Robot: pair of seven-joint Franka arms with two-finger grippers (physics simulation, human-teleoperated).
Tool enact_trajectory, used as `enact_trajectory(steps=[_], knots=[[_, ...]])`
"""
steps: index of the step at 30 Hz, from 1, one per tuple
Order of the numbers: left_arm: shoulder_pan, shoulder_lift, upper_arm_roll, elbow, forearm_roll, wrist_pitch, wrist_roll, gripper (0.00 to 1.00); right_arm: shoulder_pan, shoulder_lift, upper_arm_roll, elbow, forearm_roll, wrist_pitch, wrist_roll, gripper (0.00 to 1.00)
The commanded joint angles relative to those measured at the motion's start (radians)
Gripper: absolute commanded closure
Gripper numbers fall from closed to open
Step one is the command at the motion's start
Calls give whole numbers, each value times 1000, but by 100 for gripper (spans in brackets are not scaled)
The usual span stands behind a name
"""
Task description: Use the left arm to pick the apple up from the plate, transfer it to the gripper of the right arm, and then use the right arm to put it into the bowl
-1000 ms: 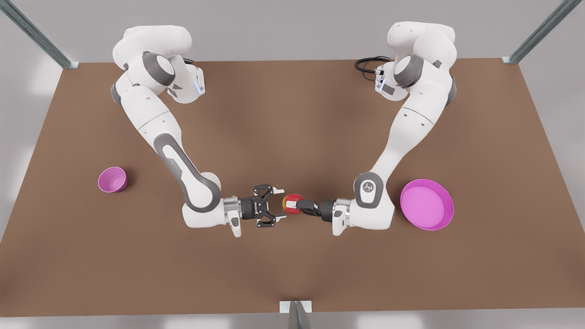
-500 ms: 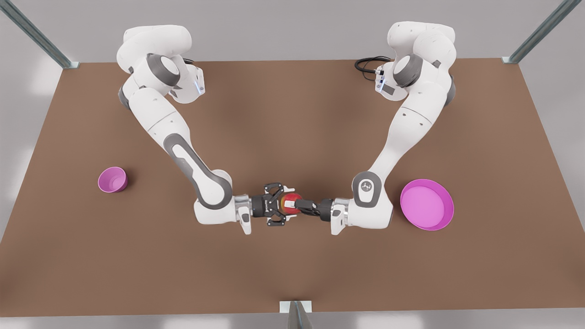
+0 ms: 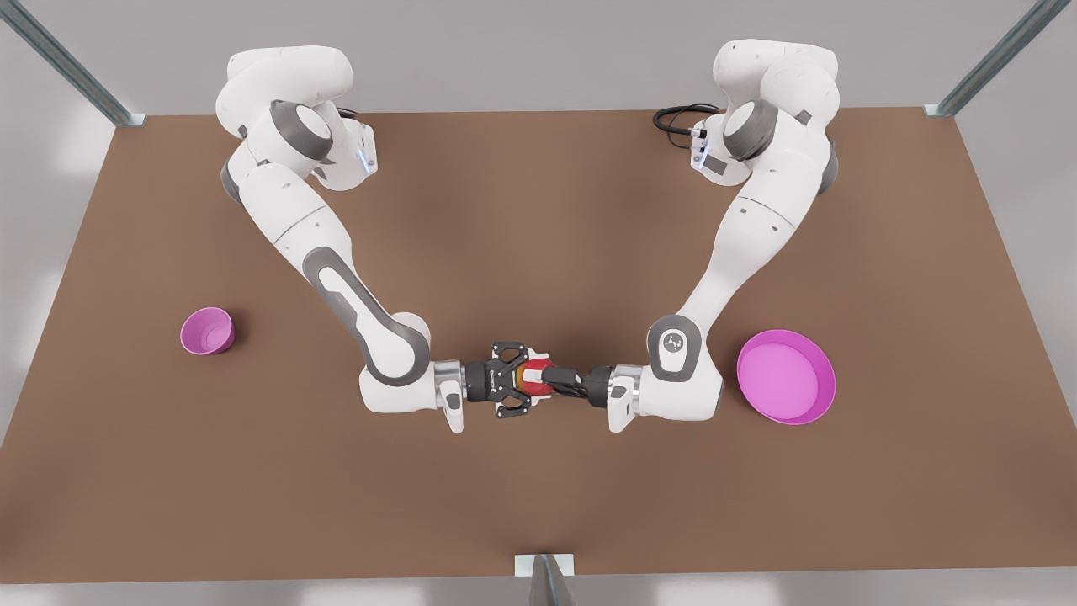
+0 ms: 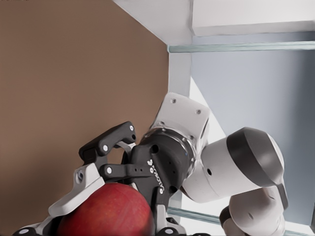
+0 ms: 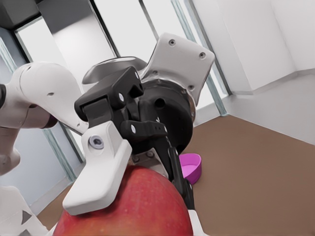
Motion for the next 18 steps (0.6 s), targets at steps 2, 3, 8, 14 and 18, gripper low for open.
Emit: enact_trajectory(steps=[2, 3, 8, 14, 18], knots=[[0, -2, -1, 0, 1, -1, 7, 0, -1, -2, 0, -1, 0, 0, -33, 38], [0, -2, -1, 0, 1, -1, 7, 0, -1, -2, 0, -1, 0, 0, -33, 38], [40, -6, 1, 0, 3, -20, 9, 0, -93, -11, -2, -18, -117, -111, -30, 38], [255, -160, 1, 2, 507, -398, -284, 0, -394, -251, -8, -235, -649, -422, 132, 38], [238, -394, -18, 2, 1221, -725, -416, 0, -553, -418, -11, -300, -1235, -408, 206, 37]])
